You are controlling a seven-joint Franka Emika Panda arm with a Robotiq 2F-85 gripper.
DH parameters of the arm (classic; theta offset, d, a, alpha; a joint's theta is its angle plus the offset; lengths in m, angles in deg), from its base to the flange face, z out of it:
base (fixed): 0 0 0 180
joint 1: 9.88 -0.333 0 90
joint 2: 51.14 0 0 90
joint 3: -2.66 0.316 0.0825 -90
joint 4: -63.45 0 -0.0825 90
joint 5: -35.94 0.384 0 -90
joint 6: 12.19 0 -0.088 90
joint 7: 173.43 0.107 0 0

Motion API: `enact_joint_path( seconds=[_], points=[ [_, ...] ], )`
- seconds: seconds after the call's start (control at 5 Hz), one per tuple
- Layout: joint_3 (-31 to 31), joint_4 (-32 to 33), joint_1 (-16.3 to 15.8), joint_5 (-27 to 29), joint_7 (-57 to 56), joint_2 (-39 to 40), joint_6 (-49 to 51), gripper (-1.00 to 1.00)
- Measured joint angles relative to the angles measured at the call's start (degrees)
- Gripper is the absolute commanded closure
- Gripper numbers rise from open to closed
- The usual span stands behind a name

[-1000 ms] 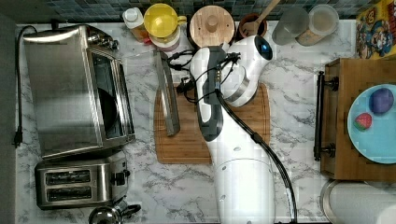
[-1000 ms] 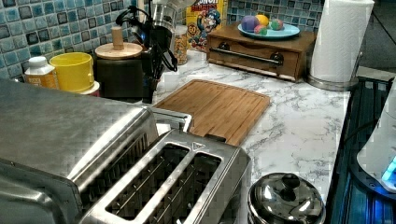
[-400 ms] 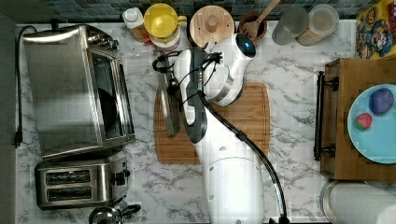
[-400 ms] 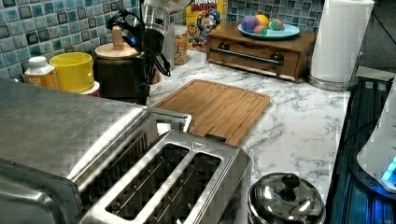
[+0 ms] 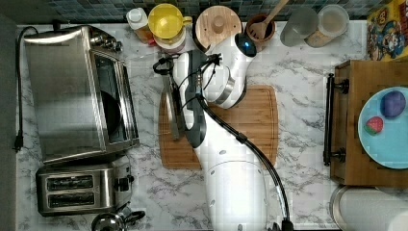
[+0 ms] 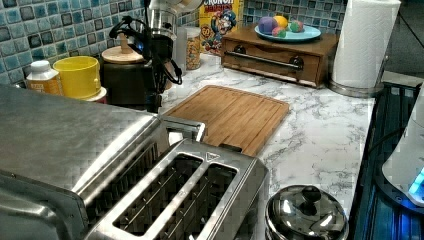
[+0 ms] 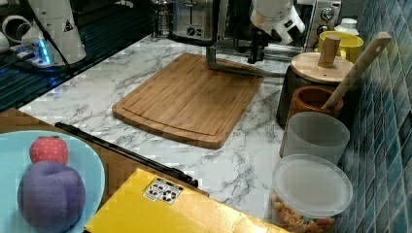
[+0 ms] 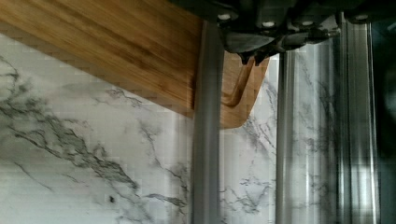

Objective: Close the oven.

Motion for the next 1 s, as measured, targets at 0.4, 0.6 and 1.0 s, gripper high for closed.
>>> enact_joint_path(
  seconds=[0.4, 0.6, 1.0],
  points=[
    [0.2, -8.2, 0.5, -1.4, 3.5, 5.8, 6.9, 1.00],
    [1.2, -11.6, 1.8, -1.0, 3.5, 8.8, 9.7, 1.00],
    [2.0, -10.6, 2.1, -0.9, 2.5, 8.5, 6.3, 1.00]
  ],
)
